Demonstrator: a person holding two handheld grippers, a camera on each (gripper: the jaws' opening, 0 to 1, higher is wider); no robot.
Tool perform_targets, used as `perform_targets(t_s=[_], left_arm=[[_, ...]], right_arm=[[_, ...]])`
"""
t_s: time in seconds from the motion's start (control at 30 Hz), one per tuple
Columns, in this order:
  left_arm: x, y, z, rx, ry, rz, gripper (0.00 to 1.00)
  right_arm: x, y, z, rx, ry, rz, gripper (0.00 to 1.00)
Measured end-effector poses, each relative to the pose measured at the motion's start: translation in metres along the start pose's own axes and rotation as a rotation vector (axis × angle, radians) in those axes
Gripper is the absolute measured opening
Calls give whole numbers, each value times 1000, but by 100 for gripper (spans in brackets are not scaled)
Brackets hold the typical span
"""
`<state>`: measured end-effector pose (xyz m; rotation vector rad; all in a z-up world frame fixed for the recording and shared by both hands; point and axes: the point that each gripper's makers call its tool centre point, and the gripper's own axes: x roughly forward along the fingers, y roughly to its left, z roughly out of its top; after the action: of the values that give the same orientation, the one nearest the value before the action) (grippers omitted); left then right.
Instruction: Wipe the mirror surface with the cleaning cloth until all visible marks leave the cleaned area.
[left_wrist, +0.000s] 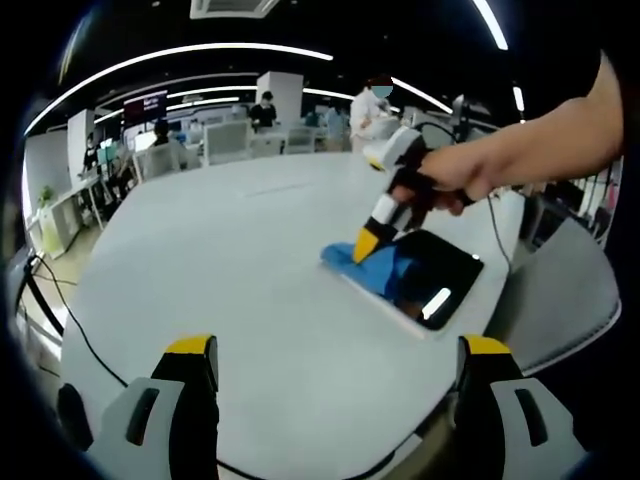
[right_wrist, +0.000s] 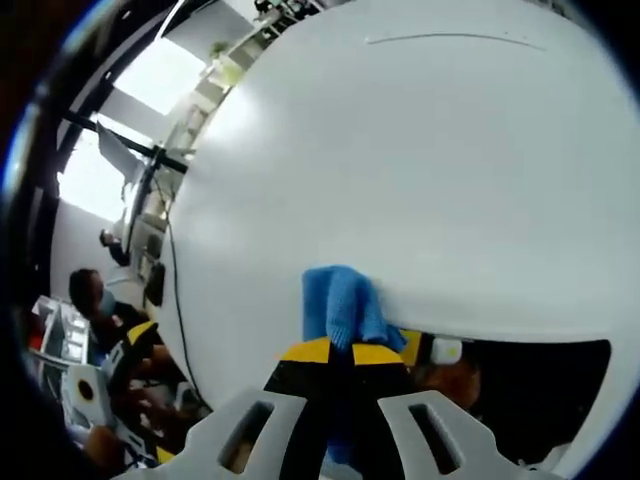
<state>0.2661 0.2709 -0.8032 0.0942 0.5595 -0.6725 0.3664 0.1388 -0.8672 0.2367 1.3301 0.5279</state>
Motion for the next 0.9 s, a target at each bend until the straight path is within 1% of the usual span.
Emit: perform_targets(t_s=[0.3, 0.77, 0.9], left_arm=[[-2, -2, 1, 6, 5, 2, 99], [2, -4, 7, 15, 2, -6, 99], [2, -4, 8, 15, -1, -7, 99]], right_arm=[[-3, -4, -1, -1, 0, 0, 0], [-11, -22, 0, 15, -2, -14, 0], [-14, -24, -2, 8, -4, -20, 0]])
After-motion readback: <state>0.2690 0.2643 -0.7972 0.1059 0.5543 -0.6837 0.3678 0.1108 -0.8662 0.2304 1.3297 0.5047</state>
